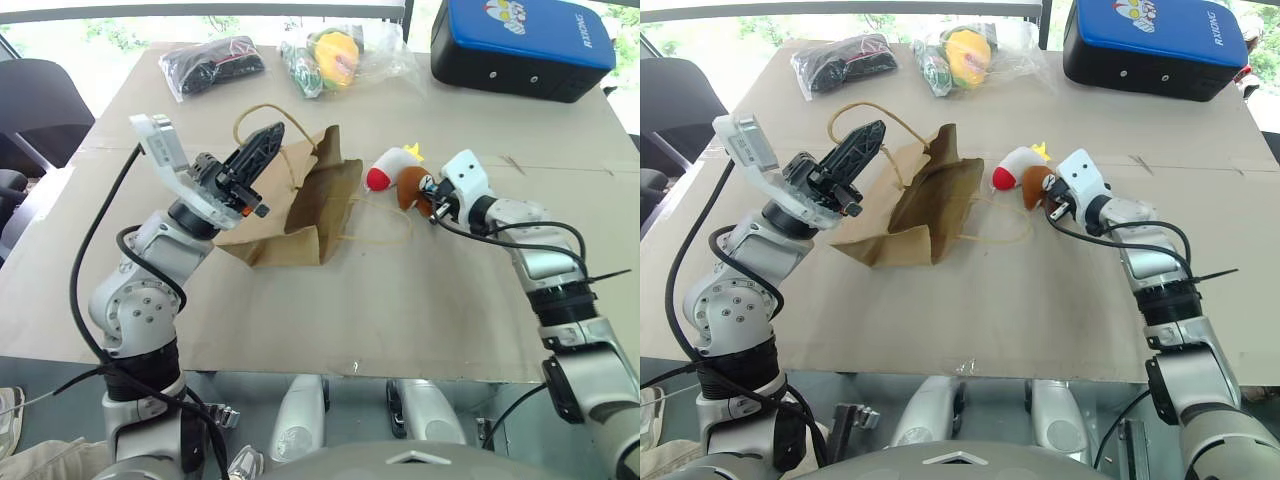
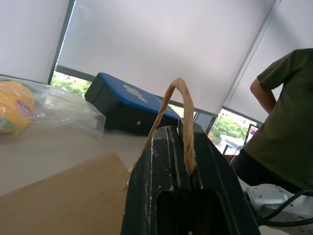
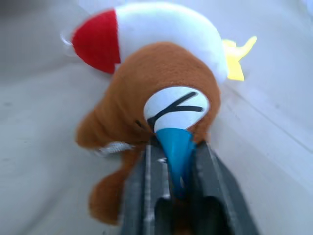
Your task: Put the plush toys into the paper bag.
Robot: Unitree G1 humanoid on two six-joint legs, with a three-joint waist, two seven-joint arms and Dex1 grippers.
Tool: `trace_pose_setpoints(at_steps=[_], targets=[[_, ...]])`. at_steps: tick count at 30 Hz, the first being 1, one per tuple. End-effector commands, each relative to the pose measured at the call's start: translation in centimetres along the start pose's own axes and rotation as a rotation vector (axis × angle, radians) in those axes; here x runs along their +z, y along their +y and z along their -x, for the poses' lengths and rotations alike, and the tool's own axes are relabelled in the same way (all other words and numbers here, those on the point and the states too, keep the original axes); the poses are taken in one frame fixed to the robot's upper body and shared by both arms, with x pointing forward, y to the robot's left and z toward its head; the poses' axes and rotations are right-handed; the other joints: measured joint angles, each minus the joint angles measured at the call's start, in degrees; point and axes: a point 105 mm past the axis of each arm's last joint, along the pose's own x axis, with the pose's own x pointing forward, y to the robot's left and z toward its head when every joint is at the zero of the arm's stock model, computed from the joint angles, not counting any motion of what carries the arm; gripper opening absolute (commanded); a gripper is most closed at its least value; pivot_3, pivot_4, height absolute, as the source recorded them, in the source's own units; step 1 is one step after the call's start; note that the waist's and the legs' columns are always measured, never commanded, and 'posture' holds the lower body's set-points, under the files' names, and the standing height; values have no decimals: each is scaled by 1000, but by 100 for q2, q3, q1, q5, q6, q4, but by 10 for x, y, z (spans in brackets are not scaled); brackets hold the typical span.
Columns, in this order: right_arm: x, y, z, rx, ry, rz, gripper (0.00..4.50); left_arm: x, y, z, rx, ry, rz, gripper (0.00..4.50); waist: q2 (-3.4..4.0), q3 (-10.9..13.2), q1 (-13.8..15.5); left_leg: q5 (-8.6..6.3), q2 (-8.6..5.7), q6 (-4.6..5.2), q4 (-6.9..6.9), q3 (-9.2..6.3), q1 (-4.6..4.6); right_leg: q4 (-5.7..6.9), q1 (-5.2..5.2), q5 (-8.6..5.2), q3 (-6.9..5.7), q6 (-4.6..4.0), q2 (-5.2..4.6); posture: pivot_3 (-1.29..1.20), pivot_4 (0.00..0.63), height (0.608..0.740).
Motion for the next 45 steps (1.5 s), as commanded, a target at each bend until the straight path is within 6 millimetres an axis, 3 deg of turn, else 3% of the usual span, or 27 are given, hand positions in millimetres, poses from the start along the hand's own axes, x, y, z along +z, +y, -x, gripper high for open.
trace_pose_setpoints(at_steps=[1,6,11,13,16,20,23,26,27,28,30,33,38,41,43,45], targets=[[73,3,37,70,-233,46,85,10,-12,-4,-50,-46,11,0,8,8,-5,0,0,0,0,-1,-3,-2,0,0,-1,0,0,0,150,740],[113,15,55,135,-279,103,85,9,-15,-12,-76,-56,40,0,10,9,-28,0,1,0,-2,-5,2,-3,1,0,-2,1,3,0,150,740],[129,32,44,198,-262,132,85,8,-17,-18,-95,-61,51,0,10,9,-29,0,1,0,-3,-1,1,-9,1,0,0,0,4,0,150,740],[127,39,34,228,-226,114,85,6,-19,-19,-104,-59,55,0,10,9,-21,0,1,0,-3,-3,-1,-12,1,0,-2,0,3,0,150,740],[122,65,2,346,-147,116,85,1,-24,-23,-132,-49,58,0,10,9,-50,0,1,0,-3,0,0,-12,1,1,1,0,3,0,150,740],[123,82,-18,439,-97,151,85,-3,-26,-23,-138,-44,57,0,11,10,-31,0,1,0,-6,-5,-2,-12,-2,1,-3,0,5,0,150,740],[107,96,-37,522,17,218,85,-5,-27,-23,-135,-47,60,0,10,9,-23,0,0,0,-5,-5,-14,-19,-8,1,-7,0,0,0,150,740],[98,108,-47,608,49,275,1027,-6,-27,-21,-125,-51,57,0,11,9,-27,0,0,0,-5,-7,-14,-19,-9,1,-10,0,0,0,150,740],[102,107,-50,601,27,271,1245,-6,-25,-17,-110,-51,50,0,11,10,-24,0,0,0,-5,-8,-14,-19,-9,1,-11,0,0,0,150,740],[106,105,-49,598,5,263,1996,-5,-23,-14,-93,-54,42,0,10,9,-24,0,0,0,-5,-9,-19,-18,-13,1,-12,0,0,0,150,740],[113,100,-45,594,-40,262,2014,-2,-20,-9,-65,-63,32,0,10,9,-25,2,0,-4,10,-16,-73,-5,-65,3,-17,0,-2,0,150,740],[125,85,-32,582,-134,219,2014,0,-16,-1,-32,-64,16,0,10,9,-12,6,-1,-9,11,-18,-80,-4,-71,3,-21,0,-5,0,150,740],[130,28,-20,430,-190,79,2014,5,-10,15,31,-66,-9,0,10,9,4,1,-5,-1,10,-14,-79,-7,-69,3,-19,0,-10,0,150,740],[120,-7,-32,270,-157,56,2014,12,-8,24,68,-89,-29,0,10,9,-38,1,-5,-1,10,-12,-76,-6,-68,4,-18,0,-9,0,150,740],[108,-15,-43,228,-120,65,2014,15,-9,27,76,-97,-35,0,10,8,-50,1,-4,-1,8,-7,-71,-3,-69,4,-12,0,-7,0,150,740],[104,-2,-51,300,-132,16,2014,16,-11,29,86,-101,-49,0,10,8,-66,2,-2,-1,7,-4,-68,-1,-70,4,-8,-1,-4,0,150,740]])
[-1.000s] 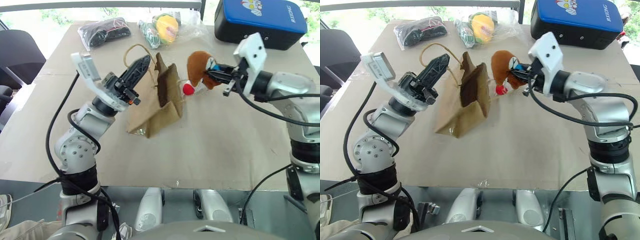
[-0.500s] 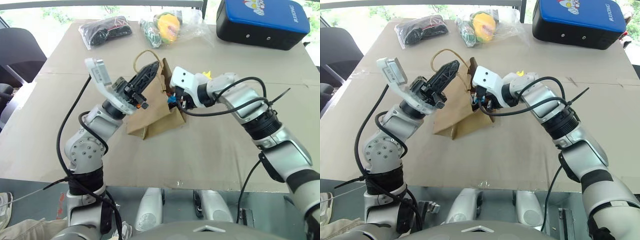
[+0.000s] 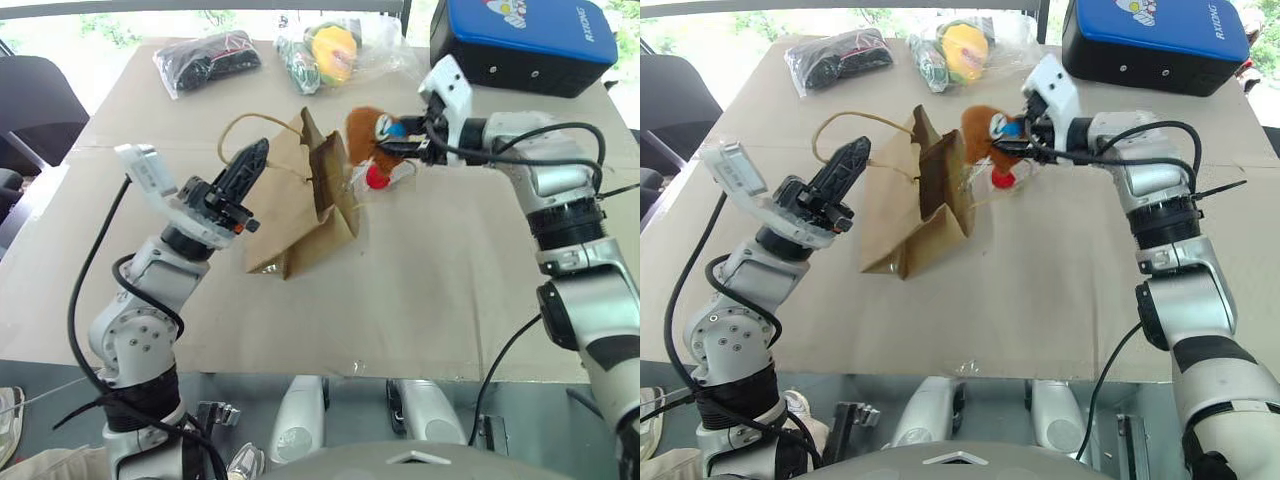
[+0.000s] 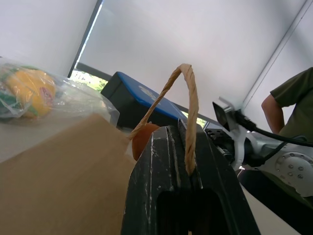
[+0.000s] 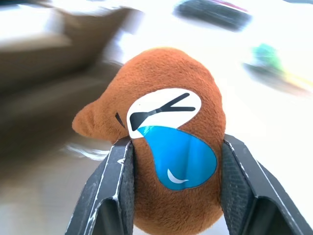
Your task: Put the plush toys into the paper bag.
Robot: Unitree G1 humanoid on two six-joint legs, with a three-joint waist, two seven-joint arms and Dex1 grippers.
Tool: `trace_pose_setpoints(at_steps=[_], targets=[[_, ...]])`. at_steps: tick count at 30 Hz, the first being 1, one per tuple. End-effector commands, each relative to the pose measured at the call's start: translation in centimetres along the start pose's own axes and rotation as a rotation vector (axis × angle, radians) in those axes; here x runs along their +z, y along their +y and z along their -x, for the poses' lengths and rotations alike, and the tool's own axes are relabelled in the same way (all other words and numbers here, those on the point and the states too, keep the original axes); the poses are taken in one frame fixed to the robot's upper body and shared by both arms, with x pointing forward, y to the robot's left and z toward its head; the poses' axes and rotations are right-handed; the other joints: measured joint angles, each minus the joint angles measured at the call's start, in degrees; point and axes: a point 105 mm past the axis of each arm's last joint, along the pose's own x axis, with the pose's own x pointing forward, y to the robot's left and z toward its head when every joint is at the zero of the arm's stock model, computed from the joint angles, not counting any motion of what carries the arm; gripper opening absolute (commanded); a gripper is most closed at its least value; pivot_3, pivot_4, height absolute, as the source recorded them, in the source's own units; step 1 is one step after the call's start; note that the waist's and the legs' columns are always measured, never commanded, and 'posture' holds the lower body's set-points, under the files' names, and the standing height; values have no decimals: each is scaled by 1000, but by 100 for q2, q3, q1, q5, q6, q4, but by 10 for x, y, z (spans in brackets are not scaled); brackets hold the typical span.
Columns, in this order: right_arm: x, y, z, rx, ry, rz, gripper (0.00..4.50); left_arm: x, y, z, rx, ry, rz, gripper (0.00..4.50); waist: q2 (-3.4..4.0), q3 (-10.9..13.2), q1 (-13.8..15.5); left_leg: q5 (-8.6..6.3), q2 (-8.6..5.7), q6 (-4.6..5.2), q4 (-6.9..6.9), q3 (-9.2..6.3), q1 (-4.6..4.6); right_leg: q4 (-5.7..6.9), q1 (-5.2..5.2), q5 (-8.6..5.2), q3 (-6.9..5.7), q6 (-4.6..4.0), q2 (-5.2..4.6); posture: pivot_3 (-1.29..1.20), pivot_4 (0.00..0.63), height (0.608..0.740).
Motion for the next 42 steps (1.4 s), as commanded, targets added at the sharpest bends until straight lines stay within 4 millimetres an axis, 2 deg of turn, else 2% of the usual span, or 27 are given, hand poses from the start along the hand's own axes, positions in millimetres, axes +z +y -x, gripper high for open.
trace_pose_setpoints(at_steps=[1,4,10,17,23,27,31,34,37,42], targets=[[13,15,-13,96,-87,-14,2014,15,-12,3,-17,-53,-59,0,1,1,-7,0,2,0,-2,1,0,0,-1,0,2,0,1,0,150,740],[37,30,-12,189,-203,-79,2014,15,-13,5,4,-50,-77,0,2,1,6,1,2,-1,-4,3,-6,-1,-7,0,3,0,0,0,150,740],[52,48,3,268,-252,-69,2014,12,-16,6,12,-53,-76,0,1,1,109,0,-2,0,0,-4,-11,-4,-2,0,-10,0,-7,0,150,740],[69,60,19,276,-254,25,2014,15,-16,-1,-19,-68,-67,0,1,1,80,0,-3,0,2,-4,-8,2,-2,0,-8,0,-5,0,150,740],[52,76,4,269,-94,209,2014,17,-17,-4,-43,-69,-62,0,0,0,17,0,-2,0,1,-3,-4,4,-2,0,-6,1,-4,0,150,740],[50,93,-14,334,-42,294,2014,13,-17,-4,-48,-56,-62,0,0,0,15,0,-1,0,2,-4,-2,13,-4,0,-6,0,-2,0,150,740],[43,123,-42,477,69,464,2014,9,-19,-2,-49,-53,-57,0,1,0,5,0,-2,0,3,-2,-2,14,-6,0,-3,0,-2,0,150,740],[41,134,-52,549,96,508,2880,8,-20,-1,-44,-55,-60,0,1,0,15,0,0,-1,3,-7,-2,16,-7,0,-7,0,0,0,150,740],[44,137,-54,578,87,533,4397,8,-20,5,-20,-67,-71,0,-1,0,64,1,-2,-1,4,-7,-6,10,-5,0,-12,0,-5,0,150,740],[51,129,-40,589,39,483,4490,9,-18,11,13,-90,-78,0,-1,0,68,1,-4,-2,5,-11,-8,10,-5,0,-15,0,-7,0,150,740]])
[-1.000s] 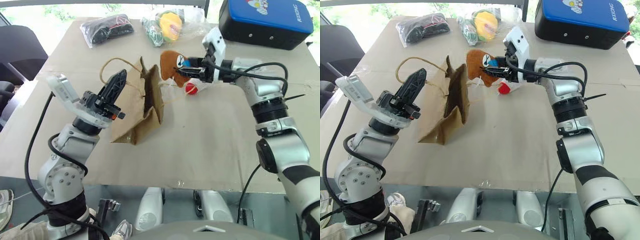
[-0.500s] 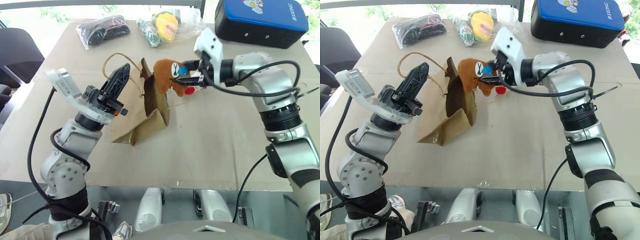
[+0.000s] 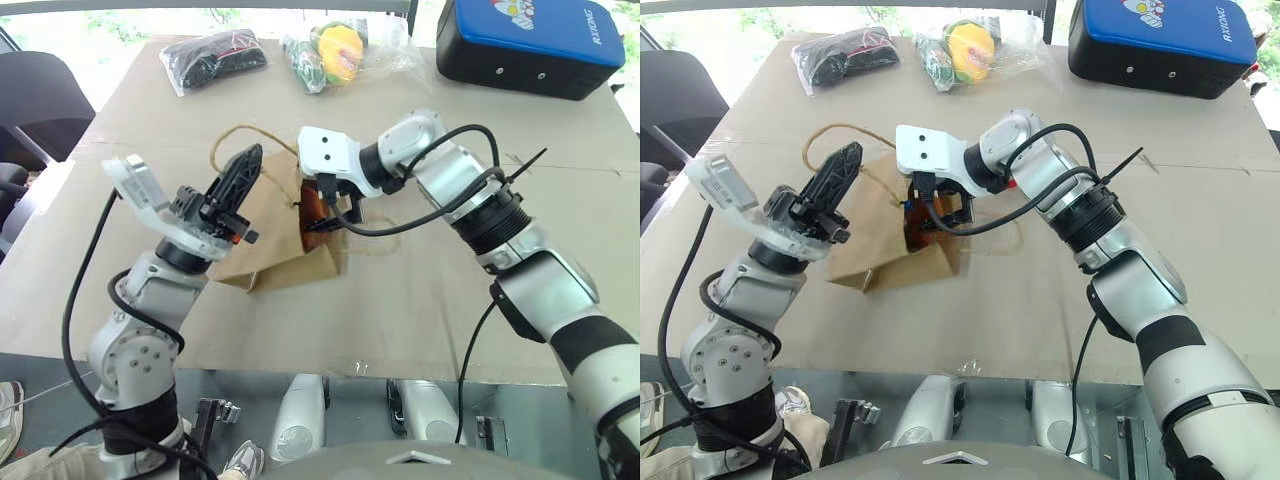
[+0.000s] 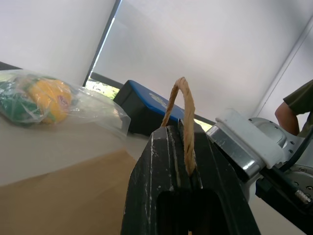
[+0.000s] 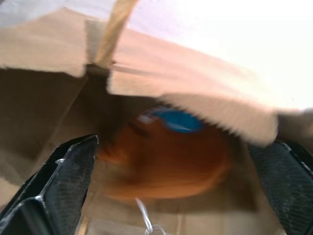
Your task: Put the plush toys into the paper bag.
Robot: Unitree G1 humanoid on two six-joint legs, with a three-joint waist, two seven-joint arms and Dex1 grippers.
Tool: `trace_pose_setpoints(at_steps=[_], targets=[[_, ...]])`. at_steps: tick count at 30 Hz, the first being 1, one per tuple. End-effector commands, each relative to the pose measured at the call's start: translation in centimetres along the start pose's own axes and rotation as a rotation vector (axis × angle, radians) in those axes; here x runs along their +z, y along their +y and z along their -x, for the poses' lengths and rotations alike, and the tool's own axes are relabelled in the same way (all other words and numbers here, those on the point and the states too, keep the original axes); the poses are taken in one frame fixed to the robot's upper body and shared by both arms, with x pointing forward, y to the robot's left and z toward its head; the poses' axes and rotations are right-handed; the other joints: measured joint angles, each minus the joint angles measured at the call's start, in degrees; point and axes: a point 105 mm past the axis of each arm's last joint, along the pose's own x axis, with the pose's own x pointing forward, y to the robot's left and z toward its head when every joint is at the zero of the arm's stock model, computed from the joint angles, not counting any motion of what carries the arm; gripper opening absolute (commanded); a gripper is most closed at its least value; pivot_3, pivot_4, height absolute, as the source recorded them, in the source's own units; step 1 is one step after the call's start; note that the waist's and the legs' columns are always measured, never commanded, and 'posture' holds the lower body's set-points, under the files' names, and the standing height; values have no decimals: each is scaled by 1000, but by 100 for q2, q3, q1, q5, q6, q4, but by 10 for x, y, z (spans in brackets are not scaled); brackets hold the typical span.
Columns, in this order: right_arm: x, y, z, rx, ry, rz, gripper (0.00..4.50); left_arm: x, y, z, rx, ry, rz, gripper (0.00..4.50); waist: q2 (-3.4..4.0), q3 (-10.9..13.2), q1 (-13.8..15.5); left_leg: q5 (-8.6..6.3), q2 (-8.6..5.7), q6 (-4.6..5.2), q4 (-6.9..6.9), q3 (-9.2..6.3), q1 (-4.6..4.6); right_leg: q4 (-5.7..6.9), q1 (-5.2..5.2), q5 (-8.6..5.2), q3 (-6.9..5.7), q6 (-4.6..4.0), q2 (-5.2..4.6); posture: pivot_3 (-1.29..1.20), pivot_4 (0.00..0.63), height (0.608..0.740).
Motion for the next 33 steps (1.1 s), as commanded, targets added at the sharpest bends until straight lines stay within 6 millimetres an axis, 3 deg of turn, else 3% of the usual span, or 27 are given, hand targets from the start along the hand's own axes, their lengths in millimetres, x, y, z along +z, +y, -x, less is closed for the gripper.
trace_pose_setpoints(at_steps=[1,7,11,14,17,24,27,33], targets=[[15,-6,24,-29,-74,25,4490,15,-11,1,-22,-67,-49,0,0,0,0,0,0,0,0,-2,0,1,0,0,-1,0,1,0,150,740],[8,-47,90,-317,-290,-248,4490,29,-6,-2,4,-149,-36,0,-1,-1,2,-1,0,1,1,0,0,2,1,0,0,0,-1,0,150,740],[-39,-71,120,-573,-197,-343,4490,56,-7,-17,-29,-269,23,0,-3,-2,15,-1,0,2,4,0,0,4,2,0,0,0,0,0,150,740],[-82,-72,115,-648,-63,-395,4490,70,-9,-20,-44,-317,72,0,-5,-3,-37,-1,-1,1,7,11,3,6,2,0,10,0,-1,0,150,740],[-115,-66,98,-649,27,-439,4490,60,-7,-5,-17,-249,53,0,-4,-3,-138,0,1,0,4,21,9,7,0,0,23,0,2,0,150,740],[-150,-53,55,-636,137,-507,4490,34,-10,22,38,-116,18,0,-2,-1,-190,12,2,-20,-4,24,5,15,-13,0,28,0,3,0,150,740],[-155,-52,51,-655,142,-514,3605,35,-13,21,36,-119,11,0,-2,-1,-168,3,0,-4,6,21,12,28,-6,0,27,0,3,0,150,740],[-139,-65,67,-709,44,-429,960,34,-14,19,34,-126,16,0,-1,0,-147,2,0,-3,22,16,12,45,-4,0,24,-1,6,0,150,740]])
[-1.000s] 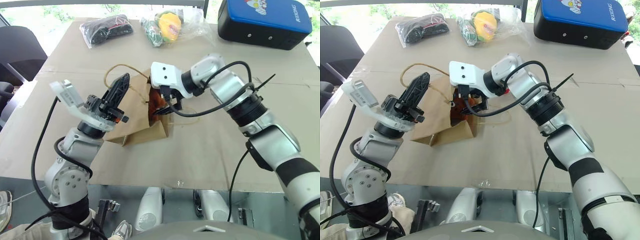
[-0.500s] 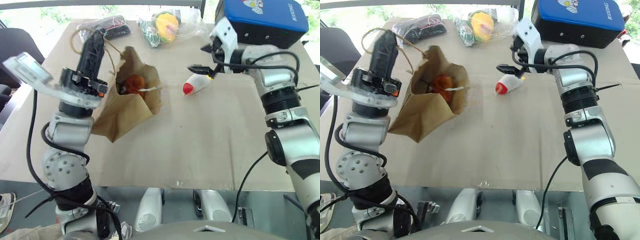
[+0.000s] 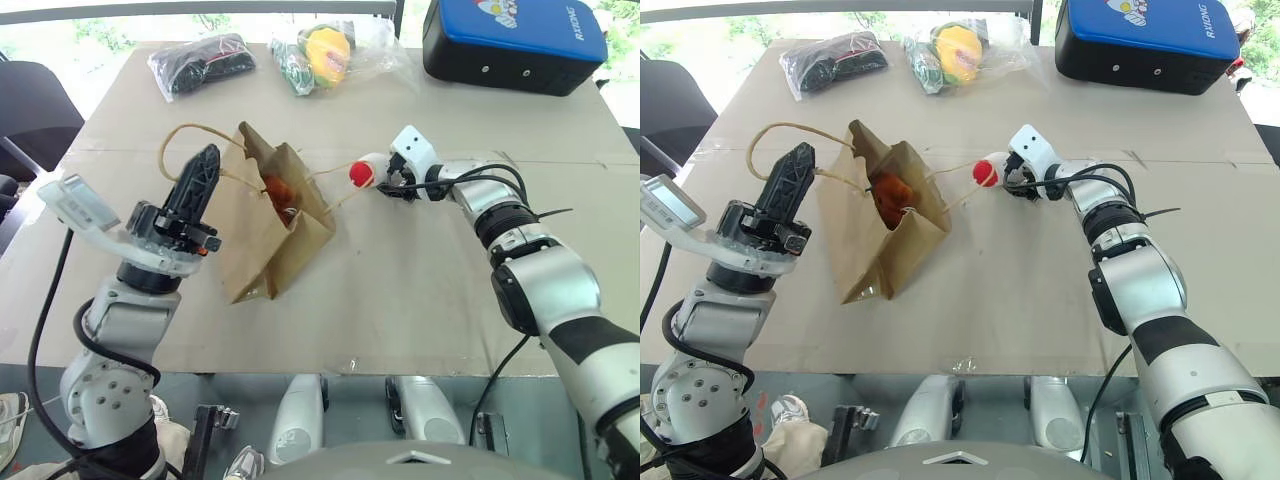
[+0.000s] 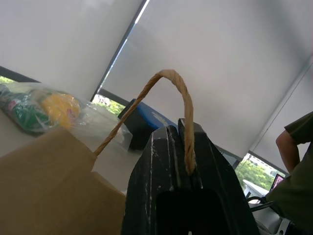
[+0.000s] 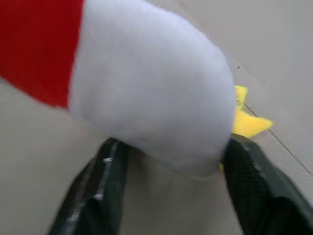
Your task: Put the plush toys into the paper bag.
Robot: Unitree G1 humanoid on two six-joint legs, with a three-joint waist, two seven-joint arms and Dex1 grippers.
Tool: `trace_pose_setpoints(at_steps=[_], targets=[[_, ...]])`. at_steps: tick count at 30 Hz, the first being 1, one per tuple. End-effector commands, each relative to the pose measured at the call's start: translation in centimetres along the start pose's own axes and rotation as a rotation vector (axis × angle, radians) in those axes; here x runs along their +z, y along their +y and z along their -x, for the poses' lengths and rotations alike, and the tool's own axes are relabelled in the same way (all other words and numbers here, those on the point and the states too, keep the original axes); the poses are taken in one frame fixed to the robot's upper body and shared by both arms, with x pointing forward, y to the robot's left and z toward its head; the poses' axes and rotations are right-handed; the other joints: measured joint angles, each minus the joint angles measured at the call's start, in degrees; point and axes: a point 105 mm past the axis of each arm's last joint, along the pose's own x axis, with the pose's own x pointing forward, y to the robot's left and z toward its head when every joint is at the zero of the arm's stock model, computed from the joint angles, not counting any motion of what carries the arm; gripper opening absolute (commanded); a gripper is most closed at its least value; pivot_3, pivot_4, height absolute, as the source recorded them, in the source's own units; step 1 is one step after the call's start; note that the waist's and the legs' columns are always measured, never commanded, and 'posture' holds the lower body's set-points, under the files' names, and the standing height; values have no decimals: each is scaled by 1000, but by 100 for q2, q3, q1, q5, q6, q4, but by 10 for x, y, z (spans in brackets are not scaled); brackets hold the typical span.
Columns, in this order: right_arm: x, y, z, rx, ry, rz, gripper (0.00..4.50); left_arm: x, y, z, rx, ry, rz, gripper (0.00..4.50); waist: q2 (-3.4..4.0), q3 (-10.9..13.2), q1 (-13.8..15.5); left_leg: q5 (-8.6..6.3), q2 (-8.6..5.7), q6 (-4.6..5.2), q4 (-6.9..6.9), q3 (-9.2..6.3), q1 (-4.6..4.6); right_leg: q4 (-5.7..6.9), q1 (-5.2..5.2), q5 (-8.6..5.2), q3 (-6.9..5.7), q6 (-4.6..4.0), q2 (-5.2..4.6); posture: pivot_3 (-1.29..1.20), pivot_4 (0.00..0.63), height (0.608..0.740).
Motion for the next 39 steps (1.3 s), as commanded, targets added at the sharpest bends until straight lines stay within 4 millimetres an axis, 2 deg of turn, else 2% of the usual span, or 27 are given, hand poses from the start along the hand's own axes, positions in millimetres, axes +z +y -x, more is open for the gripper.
trace_pose_setpoints(at_steps=[1,2,6,9,11,13,17,21,23,27,32,36,39], targets=[[30,-16,13,-33,-132,83,477,7,-11,-3,-43,-33,-26,0,0,0,5,0,0,0,0,0,0,0,0,0,0,0,0,0,150,740],[33,-17,17,-33,-157,111,47,7,-11,-5,-49,-33,-22,0,1,0,11,0,0,0,0,-1,-1,0,-1,0,-1,0,0,0,150,740],[35,-26,35,-56,-206,217,47,5,-12,-11,-79,-34,3,0,0,0,67,0,0,0,1,-1,-3,-2,-1,0,-2,0,0,0,150,740],[37,-41,56,-141,-219,293,47,3,-15,-16,-113,-27,29,0,0,0,100,0,0,0,3,0,-3,-1,-1,0,-1,0,0,0,150,740],[49,-52,74,-227,-260,316,47,0,-17,-21,-142,-19,51,0,2,1,117,0,0,0,4,-1,-4,-2,-1,0,-1,0,-1,0,150,740],[66,-53,91,-281,-307,358,47,-2,-20,-25,-171,-13,75,0,3,2,126,0,0,0,8,0,-8,-3,-1,0,-1,1,-2,0,150,740],[97,-41,108,-325,-378,431,47,-5,-24,-36,-220,-9,109,0,3,1,83,0,2,0,9,-1,-4,3,-2,-1,1,1,3,0,150,740],[118,-38,119,-389,-403,503,47,-7,-29,-48,-268,-9,133,0,2,1,111,0,5,0,9,-3,-3,4,-1,-1,0,0,7,0,150,740],[124,-27,116,-368,-423,533,47,-7,-30,-51,-279,-11,138,0,2,1,122,0,2,0,14,-1,-7,2,-1,-1,1,1,4,0,150,740],[117,17,94,-211,-422,618,47,-7,-30,-53,-291,-10,142,0,1,0,106,0,3,0,14,-3,-6,1,-1,-1,0,1,4,0,150,740],[106,91,74,135,-465,778,47,-14,-34,-51,-296,13,142,0,2,1,101,0,4,0,15,-3,-6,2,-1,-1,-1,1,4,0,150,740],[99,114,61,282,-469,865,47,-23,-35,-47,-290,45,120,0,2,1,109,0,4,0,17,-7,-6,2,-1,-1,-4,1,4,0,150,740],[96,118,55,323,-472,885,47,-25,-36,-49,-276,51,75,0,0,0,122,0,4,0,19,-7,-6,3,1,-1,-4,1,5,0,150,740]])
